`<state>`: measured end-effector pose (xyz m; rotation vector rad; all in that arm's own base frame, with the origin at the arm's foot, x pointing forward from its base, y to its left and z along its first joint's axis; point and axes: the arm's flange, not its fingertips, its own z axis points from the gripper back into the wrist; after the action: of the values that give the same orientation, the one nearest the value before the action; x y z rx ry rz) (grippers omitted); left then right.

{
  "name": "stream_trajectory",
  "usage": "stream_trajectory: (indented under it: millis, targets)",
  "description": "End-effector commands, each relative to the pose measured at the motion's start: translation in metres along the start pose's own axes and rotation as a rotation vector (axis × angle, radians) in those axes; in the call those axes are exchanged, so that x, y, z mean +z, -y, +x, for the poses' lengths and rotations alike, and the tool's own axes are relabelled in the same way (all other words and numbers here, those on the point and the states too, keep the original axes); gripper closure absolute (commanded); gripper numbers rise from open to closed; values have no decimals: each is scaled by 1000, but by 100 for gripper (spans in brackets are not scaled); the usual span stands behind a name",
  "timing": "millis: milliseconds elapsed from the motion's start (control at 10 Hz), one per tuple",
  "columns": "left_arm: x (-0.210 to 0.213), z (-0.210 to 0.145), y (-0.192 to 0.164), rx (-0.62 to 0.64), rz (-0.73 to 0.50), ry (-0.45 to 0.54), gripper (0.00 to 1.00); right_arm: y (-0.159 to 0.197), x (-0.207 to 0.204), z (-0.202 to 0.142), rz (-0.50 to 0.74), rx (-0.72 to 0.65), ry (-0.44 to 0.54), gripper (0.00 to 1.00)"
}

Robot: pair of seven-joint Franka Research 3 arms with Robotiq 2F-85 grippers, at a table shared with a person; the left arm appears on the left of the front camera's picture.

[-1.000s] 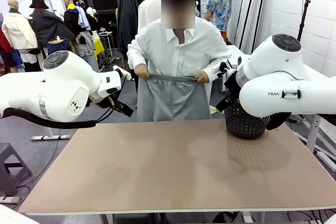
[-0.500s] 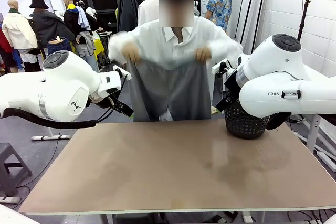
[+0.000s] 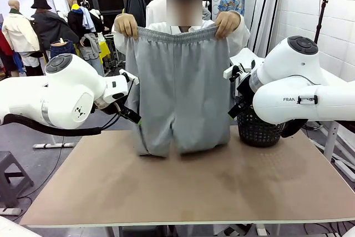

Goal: Fold the training pants.
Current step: Grab both ends of the Training pants handed by a person.

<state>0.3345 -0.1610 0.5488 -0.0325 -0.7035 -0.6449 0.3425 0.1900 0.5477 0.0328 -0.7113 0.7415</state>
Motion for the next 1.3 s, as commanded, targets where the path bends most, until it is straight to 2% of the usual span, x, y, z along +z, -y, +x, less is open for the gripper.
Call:
stream_trajectory:
  millis: [0, 1200]
  targets:
    - [0, 0, 0, -7, 0, 1, 0, -1, 0, 0, 5, 1, 2, 0]
    - [0, 0, 0, -7, 0, 1, 0, -1, 0, 0, 5, 1, 2, 0]
